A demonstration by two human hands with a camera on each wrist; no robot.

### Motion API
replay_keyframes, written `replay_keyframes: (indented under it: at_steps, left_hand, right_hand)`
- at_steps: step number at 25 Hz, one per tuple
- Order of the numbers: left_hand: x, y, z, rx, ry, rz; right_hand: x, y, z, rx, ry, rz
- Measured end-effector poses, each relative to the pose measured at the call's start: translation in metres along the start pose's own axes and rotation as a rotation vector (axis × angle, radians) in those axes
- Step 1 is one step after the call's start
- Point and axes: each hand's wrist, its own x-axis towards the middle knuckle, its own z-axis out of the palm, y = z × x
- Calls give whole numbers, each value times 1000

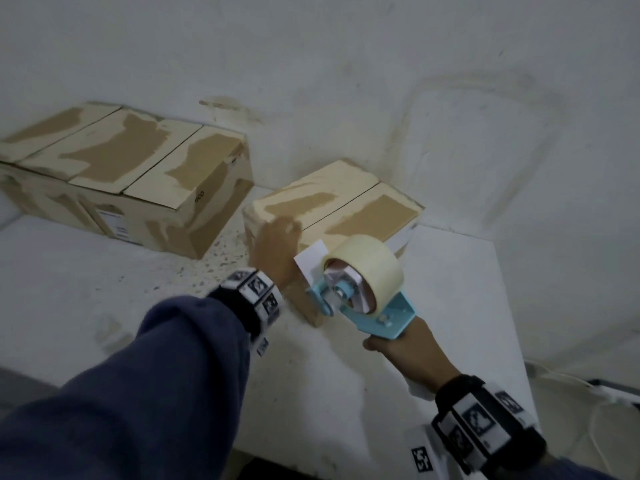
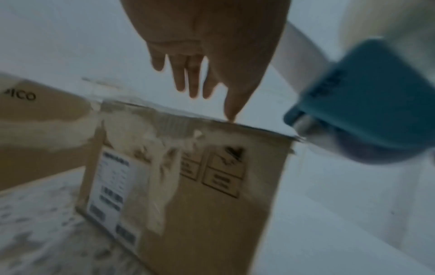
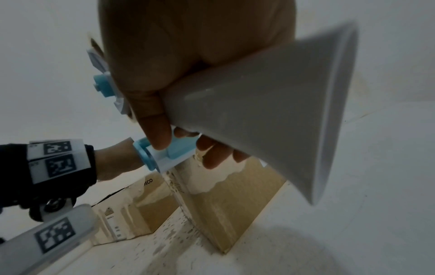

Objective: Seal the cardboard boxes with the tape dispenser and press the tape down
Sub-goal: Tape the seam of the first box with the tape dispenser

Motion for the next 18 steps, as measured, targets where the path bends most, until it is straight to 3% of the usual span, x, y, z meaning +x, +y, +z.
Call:
replay_keyframes:
  at_steps: [2, 5, 10, 18]
  left_hand:
    - [-14, 17, 13, -34, -97, 106]
    - [-21, 19, 16, -21, -274, 60]
    - [-23, 22, 14, 55, -330, 43]
    - [-21, 25, 17, -7, -342, -7]
  right_hand:
    - [2, 3, -3, -2, -21, 4]
    - [3, 6, -9, -73, -69, -23]
    - [0, 13, -19, -82, -82, -47]
    - [-3, 37, -30, -28, -46, 26]
